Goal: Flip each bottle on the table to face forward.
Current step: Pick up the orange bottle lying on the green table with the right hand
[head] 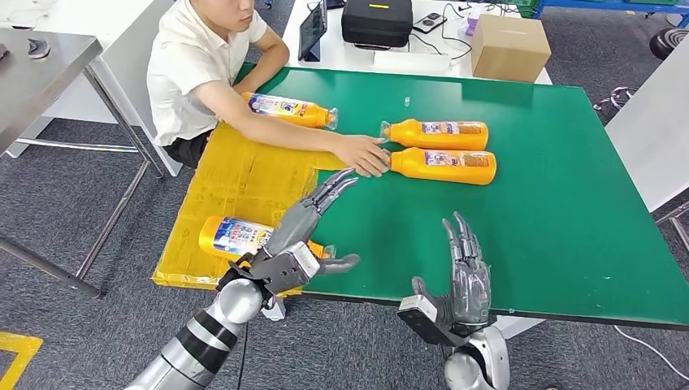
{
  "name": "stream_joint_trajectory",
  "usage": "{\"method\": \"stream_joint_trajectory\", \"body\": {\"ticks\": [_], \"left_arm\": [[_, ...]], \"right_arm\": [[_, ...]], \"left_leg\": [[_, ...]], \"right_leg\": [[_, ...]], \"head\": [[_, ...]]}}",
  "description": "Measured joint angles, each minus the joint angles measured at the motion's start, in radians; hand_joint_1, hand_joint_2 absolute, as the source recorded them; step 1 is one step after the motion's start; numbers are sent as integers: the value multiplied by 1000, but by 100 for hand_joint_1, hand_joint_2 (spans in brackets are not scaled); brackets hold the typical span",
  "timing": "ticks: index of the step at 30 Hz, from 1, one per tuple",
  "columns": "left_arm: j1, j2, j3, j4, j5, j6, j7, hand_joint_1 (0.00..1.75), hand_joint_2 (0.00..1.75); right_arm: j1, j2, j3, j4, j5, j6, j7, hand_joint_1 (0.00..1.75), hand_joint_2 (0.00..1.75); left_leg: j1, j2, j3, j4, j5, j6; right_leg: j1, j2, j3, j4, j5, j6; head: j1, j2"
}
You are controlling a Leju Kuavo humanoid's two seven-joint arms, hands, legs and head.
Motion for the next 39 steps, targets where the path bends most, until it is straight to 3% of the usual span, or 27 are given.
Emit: {"method": "stream_joint_trajectory", "body": {"ticks": [1,4,9,21,26,32,39], "left_arm": [[9,-3,-1,-15,25,-10,5,0,175],[41,-23,-14,-53,113,-32,26,0,175],[74,-43,-44,-88,152,-29,34,0,175],[80,-49,-61,-102,166,-28,43,0,175],[123,-64,-83,-100,226,12,128,0,175],[167,-65,-168,-90,223,66,119,0,175],[171,-63,-202,-91,231,76,149,0,175]], "right_arm": [[-10,-13,-2,27,47,0,33,0,175],[-70,-68,-8,144,197,1,137,0,175],[-147,-131,-16,287,230,-1,156,0,175],[-170,-155,-21,362,255,-1,172,0,175],[-191,-178,-44,383,410,-2,295,0,175],[-249,-224,-57,444,483,28,369,0,175],[-343,-263,-6,502,589,140,501,0,175]], "left_leg": [[0,0,0,0,0,0],[-1,0,0,0,1,1],[-2,-1,-1,0,1,2],[-1,0,-1,0,1,2],[-3,-1,-1,0,1,2],[-4,-1,-1,0,1,3],[-4,0,1,0,2,3]], "right_leg": [[0,0,0,0,0,0],[-1,0,0,0,1,0],[-1,-2,0,0,1,1],[0,-2,0,0,0,0],[-1,-2,0,0,0,1],[-3,-2,0,-1,0,1],[-3,-2,1,0,1,1]], "head": [[0,0],[0,0],[0,0],[0,0],[0,0],[0,0],[0,0]]}}
